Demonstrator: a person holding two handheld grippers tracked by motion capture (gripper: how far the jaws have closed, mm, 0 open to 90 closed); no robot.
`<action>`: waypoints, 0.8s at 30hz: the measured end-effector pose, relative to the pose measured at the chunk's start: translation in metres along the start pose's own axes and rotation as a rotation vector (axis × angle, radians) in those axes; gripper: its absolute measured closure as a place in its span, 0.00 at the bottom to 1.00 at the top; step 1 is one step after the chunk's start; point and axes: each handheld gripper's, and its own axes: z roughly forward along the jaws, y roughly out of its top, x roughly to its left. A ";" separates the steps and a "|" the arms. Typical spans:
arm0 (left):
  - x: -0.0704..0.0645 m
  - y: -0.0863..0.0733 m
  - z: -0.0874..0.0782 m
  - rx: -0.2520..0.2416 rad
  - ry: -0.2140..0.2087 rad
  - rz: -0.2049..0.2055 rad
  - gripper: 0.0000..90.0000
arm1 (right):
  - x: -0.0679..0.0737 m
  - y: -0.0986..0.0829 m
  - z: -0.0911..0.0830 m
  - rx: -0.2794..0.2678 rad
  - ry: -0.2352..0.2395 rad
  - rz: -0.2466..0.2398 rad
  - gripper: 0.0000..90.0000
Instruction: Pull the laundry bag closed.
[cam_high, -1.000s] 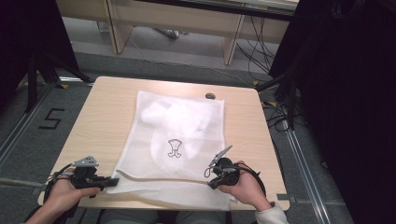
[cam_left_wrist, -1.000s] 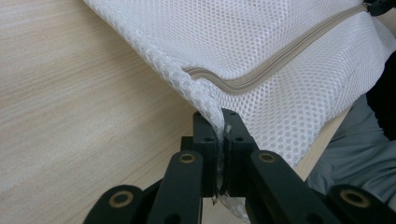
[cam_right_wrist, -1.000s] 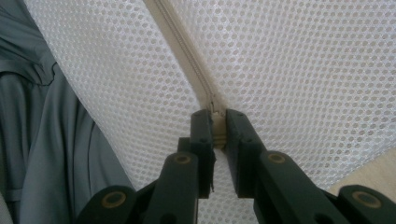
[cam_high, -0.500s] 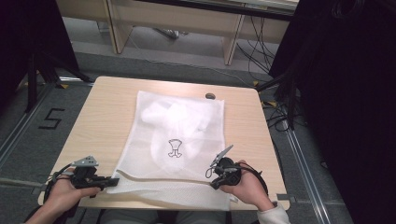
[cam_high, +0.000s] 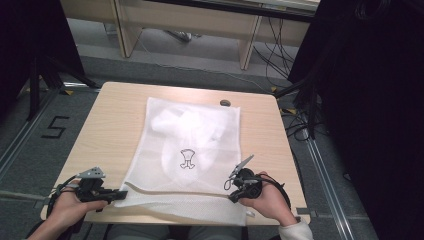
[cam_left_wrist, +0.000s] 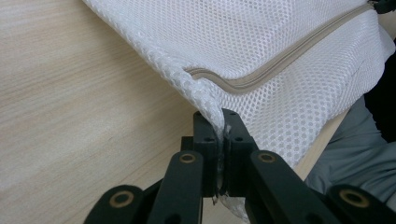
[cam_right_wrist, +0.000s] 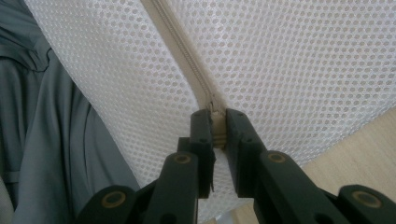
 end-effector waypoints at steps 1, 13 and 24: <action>0.000 0.000 0.000 0.000 0.000 0.000 0.95 | 0.000 0.000 0.000 0.000 0.000 0.000 0.91; 0.001 0.000 -0.001 0.036 0.010 -0.008 0.95 | -0.012 -0.014 -0.001 0.016 -0.019 0.036 0.91; 0.003 0.000 -0.002 0.039 0.024 -0.008 0.95 | -0.016 -0.024 0.002 0.034 -0.009 0.051 0.91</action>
